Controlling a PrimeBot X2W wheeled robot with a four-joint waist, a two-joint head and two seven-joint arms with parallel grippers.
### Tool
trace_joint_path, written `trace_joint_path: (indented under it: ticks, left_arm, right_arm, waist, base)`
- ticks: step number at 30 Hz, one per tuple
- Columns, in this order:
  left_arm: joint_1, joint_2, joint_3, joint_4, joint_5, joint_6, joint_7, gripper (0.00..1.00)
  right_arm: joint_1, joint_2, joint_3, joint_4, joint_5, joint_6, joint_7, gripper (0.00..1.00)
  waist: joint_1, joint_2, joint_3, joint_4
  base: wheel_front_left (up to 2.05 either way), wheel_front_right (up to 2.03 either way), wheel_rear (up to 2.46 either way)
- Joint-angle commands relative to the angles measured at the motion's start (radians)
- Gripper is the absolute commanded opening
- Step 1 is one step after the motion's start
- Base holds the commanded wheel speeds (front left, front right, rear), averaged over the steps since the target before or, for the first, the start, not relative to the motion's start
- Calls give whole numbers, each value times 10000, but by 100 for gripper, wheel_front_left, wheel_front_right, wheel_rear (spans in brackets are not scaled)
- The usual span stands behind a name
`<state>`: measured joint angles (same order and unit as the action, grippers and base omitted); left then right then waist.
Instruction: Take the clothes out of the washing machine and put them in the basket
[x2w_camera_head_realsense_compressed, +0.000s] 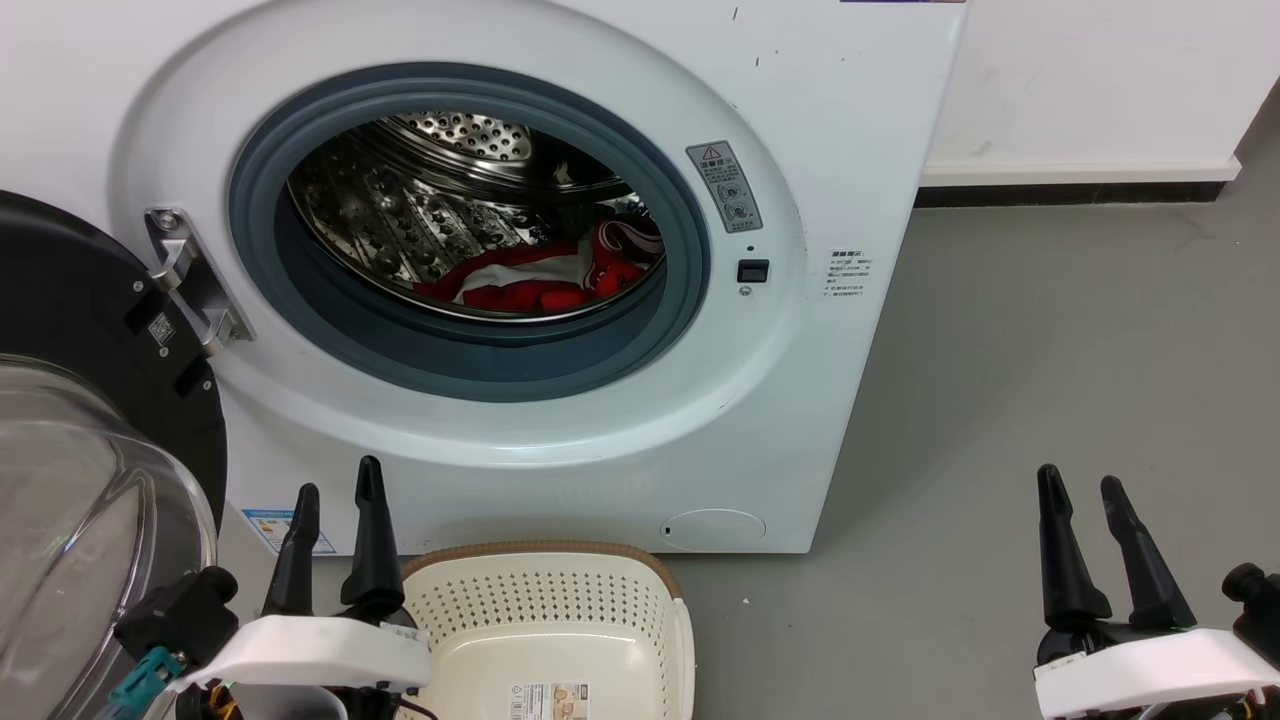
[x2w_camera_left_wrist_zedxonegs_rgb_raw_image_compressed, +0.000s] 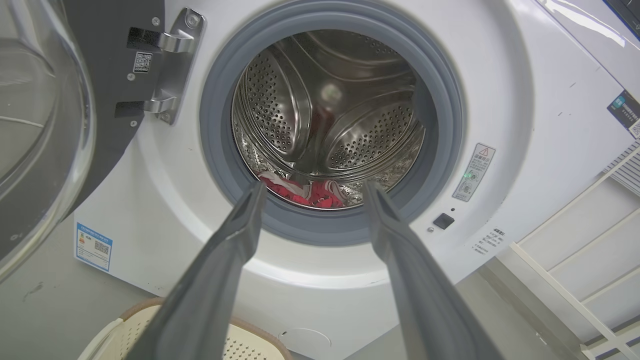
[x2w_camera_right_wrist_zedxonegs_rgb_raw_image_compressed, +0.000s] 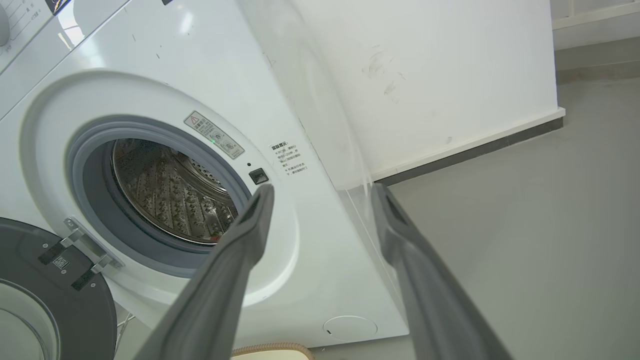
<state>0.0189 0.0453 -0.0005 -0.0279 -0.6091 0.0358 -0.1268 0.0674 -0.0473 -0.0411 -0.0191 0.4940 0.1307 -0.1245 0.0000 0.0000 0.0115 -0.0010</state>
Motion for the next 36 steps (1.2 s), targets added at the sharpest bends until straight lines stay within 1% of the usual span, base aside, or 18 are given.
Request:
trace_joint_path:
  ticks: [1,19,27,36]
  left_arm:
    - [-1,45,-44,-197,283,43,-97,100]
    - [306,52,-189,-373,2039,274,-552,100]
    - [422,52,-227,-469,2711,374,-734,100]
    - [581,57,-254,-603,3361,394,-921,100]
  right_arm:
    - [-4,-44,21,-217,-321,0,-116,100]
    - [346,-46,201,-713,-2199,-1,-570,100]
    - [499,-45,257,-945,-2767,-1,-755,100]
    - [666,-45,265,-1142,-3345,-1,-951,100]
  waist:
    - [0,0,5,2]
    - [0,0,50,14]
    - [0,0,52,6]
    - [0,0,66,12]
  base:
    - [0,0,0]
    - [0,0,0]
    - [0,0,0]
    - [0,0,0]
